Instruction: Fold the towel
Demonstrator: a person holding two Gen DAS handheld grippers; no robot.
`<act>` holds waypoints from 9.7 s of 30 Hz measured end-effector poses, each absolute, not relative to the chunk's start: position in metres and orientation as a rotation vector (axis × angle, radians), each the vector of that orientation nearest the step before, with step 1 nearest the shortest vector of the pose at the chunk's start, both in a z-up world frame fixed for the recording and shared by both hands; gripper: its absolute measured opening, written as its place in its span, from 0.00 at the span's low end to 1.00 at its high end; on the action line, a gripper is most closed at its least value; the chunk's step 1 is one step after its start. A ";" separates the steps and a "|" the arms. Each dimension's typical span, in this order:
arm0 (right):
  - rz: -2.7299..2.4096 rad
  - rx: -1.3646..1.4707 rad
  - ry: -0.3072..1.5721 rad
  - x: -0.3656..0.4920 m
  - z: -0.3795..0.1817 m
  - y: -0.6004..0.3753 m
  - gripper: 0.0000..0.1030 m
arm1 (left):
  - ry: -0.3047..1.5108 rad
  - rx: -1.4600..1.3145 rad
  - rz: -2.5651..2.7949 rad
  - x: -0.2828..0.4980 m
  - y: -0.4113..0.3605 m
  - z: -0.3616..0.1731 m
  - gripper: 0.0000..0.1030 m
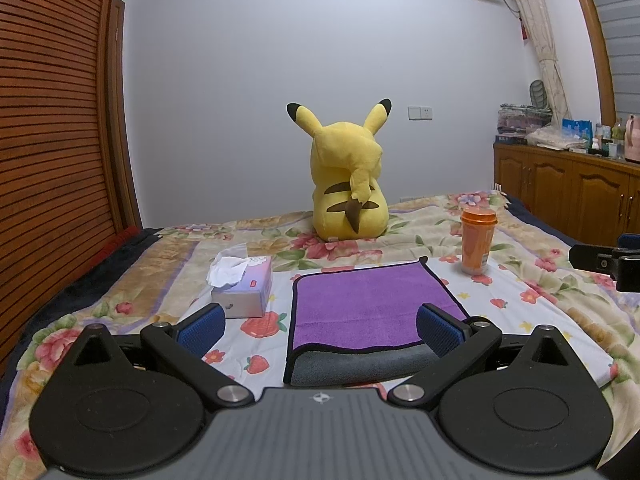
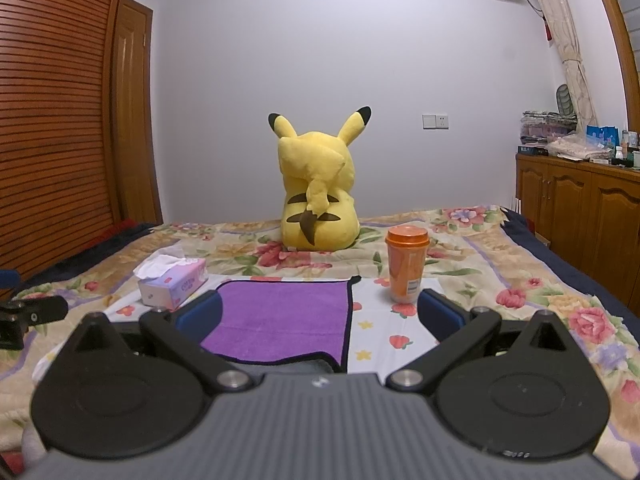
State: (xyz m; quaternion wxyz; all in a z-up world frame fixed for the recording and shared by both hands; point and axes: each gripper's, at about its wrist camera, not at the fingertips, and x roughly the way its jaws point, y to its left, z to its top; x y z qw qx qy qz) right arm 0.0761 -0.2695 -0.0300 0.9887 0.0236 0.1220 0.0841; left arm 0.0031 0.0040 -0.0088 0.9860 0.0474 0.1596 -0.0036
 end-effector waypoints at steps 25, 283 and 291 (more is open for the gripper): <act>0.169 0.048 0.244 0.076 -0.030 -0.269 1.00 | 0.323 0.099 -0.006 0.004 0.004 -0.012 1.00; 0.428 -0.131 0.563 0.324 -0.063 -0.250 0.05 | 0.564 0.113 -0.229 0.282 0.052 -0.036 0.08; 0.425 -0.139 0.527 0.345 -0.055 -0.247 0.05 | 0.542 0.115 -0.221 0.305 0.048 -0.030 0.08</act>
